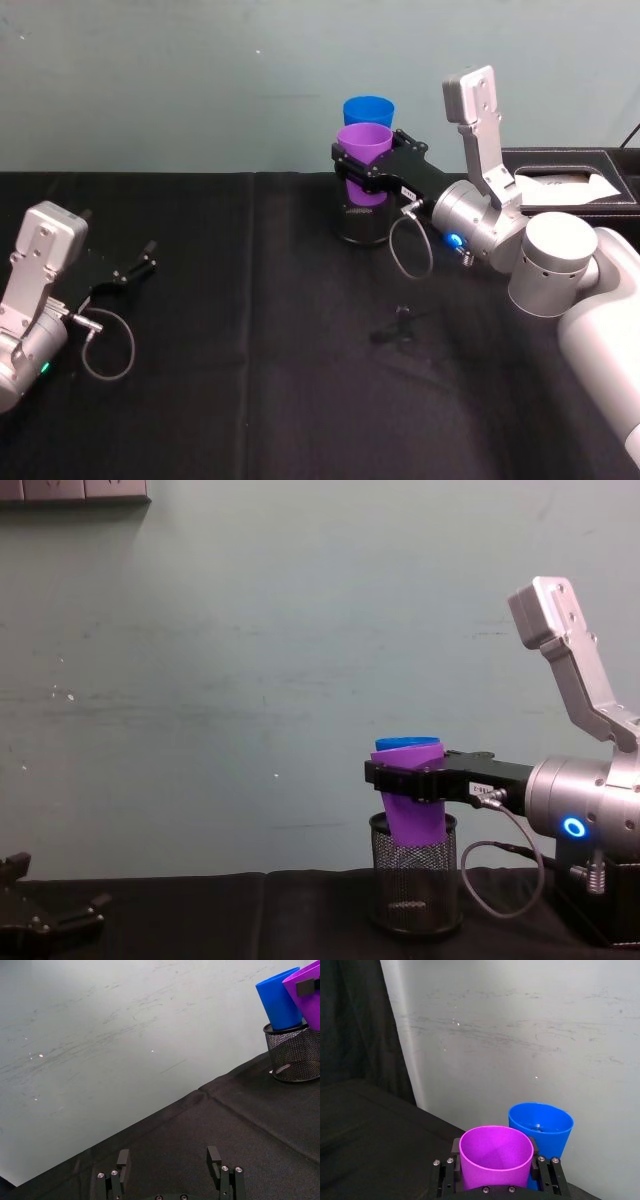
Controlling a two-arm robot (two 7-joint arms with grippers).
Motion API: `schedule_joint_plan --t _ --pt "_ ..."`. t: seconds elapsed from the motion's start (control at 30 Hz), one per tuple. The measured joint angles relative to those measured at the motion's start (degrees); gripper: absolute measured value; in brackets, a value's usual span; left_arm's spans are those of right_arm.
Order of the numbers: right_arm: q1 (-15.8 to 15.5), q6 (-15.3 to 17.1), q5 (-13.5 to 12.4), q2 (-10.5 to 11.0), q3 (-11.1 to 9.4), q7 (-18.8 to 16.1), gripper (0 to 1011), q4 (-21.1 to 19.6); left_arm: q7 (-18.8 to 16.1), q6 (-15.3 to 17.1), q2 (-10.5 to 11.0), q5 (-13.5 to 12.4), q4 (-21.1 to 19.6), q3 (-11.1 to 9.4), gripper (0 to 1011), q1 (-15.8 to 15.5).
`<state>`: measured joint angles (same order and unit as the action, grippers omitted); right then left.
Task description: Pick up one cup with a gripper and tap it against the other cup.
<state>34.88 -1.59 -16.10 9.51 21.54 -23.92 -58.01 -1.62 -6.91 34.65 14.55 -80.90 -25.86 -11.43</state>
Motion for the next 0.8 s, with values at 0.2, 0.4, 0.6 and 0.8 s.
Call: schedule_joint_plan --t 0.2,0.4,0.6,0.8 --pt "0.00 0.00 0.00 0.00 0.00 0.00 747 0.00 0.00 0.00 0.00 0.00 0.00 0.00 1000 0.00" --pt "0.00 0.00 0.00 0.00 0.00 0.00 747 0.00 0.00 0.00 0.00 0.00 0.00 0.00 1000 0.00" --pt "0.00 0.00 0.00 0.00 0.00 0.00 746 0.00 0.00 0.00 0.00 -0.01 0.00 0.00 1000 0.00" --pt "0.00 0.00 0.00 0.00 0.00 0.00 746 0.00 0.00 0.00 0.00 0.00 0.00 0.00 1000 0.00"
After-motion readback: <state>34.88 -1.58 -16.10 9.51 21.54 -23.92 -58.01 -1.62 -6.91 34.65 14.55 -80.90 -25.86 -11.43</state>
